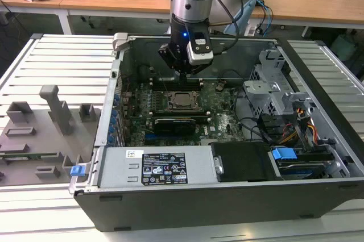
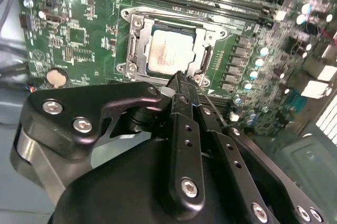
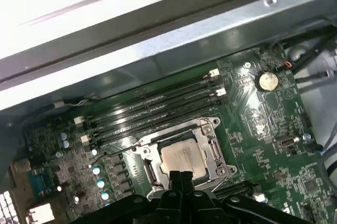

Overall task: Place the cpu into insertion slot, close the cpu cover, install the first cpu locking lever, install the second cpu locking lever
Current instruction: 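Install the first cpu locking lever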

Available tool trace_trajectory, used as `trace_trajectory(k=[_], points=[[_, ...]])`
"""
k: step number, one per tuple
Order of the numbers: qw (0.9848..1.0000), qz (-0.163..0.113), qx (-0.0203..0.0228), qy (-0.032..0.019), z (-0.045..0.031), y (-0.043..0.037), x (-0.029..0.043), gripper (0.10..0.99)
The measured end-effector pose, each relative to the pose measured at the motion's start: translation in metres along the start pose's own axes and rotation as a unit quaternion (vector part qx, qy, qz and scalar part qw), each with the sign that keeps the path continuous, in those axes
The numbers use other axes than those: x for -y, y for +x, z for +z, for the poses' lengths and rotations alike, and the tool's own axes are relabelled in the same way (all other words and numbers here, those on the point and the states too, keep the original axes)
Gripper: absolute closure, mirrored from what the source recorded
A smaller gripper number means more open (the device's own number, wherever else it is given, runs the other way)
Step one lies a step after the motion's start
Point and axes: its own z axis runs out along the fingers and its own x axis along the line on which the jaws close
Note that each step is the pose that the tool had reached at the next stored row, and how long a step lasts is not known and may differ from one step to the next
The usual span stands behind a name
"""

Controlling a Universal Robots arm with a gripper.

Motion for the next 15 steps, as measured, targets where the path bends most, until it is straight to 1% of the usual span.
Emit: trace_trajectory(k=[3, 5, 6, 8, 12, 13, 15], points=[[0.9994, -0.034, -0.0005, 0.0006, 0.0001, 0.0, 0.0, 0.98], [0.9986, -0.052, -0.0008, 0.001, 0.0001, 0.0, 0.0, 0.98], [0.9979, -0.065, -0.001, 0.0012, 0.0001, 0.0, 0.0, 0.98], [0.9955, -0.095, -0.0015, 0.0019, 0.0001, 0.0, 0.0, 0.98], [0.9918, -0.127, -0.002, 0.0025, 0.0001, 0.0, 0.0, 0.98], [0.9898, -0.142, -0.0022, 0.0028, 0.0001, 0.0, 0.0, 0.98], [0.987, -0.161, -0.0025, 0.0032, 0.0002, 0.0, 0.0, 0.98]])
